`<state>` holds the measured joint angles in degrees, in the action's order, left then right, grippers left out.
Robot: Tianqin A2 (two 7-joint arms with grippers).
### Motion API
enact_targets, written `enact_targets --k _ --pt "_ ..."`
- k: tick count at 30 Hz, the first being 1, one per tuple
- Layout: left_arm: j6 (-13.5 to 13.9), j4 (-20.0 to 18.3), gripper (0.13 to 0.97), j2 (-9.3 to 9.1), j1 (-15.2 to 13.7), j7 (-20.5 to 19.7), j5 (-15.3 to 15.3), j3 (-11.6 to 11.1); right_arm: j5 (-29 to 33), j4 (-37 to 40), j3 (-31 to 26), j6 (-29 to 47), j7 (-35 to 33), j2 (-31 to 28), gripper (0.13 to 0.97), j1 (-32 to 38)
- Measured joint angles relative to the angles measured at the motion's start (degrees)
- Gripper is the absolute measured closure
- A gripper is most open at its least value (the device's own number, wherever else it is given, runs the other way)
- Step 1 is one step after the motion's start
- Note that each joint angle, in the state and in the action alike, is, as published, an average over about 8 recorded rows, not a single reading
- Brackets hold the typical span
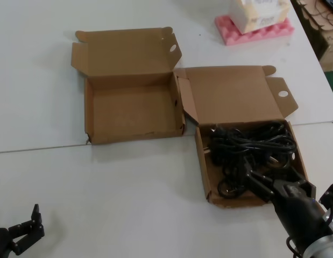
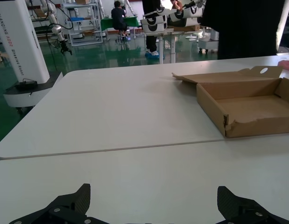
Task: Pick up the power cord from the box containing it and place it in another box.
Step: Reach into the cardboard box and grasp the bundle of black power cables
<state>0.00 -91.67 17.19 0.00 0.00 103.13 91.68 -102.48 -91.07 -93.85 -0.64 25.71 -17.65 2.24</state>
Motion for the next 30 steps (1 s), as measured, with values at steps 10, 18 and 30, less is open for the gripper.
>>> enact_targets --k 10,18,30 --pt "0.0 0.0 0.132 0.00 0.0 0.0 0.0 0.0 0.0 0.0 0.0 0.0 0.0 0.0 0.129 0.0" --pt "0.0 0.0 0.136 0.00 0.0 0.0 0.0 0.0 -2.5 -1.8 -3.8 -5.8 0.0 -4.9 0.129 1.0" --pt "0.0 0.0 0.191 0.00 0.0 0.0 0.0 0.0 -0.5 -2.6 -14.9 -9.8 0.0 -16.3 0.129 7.8"
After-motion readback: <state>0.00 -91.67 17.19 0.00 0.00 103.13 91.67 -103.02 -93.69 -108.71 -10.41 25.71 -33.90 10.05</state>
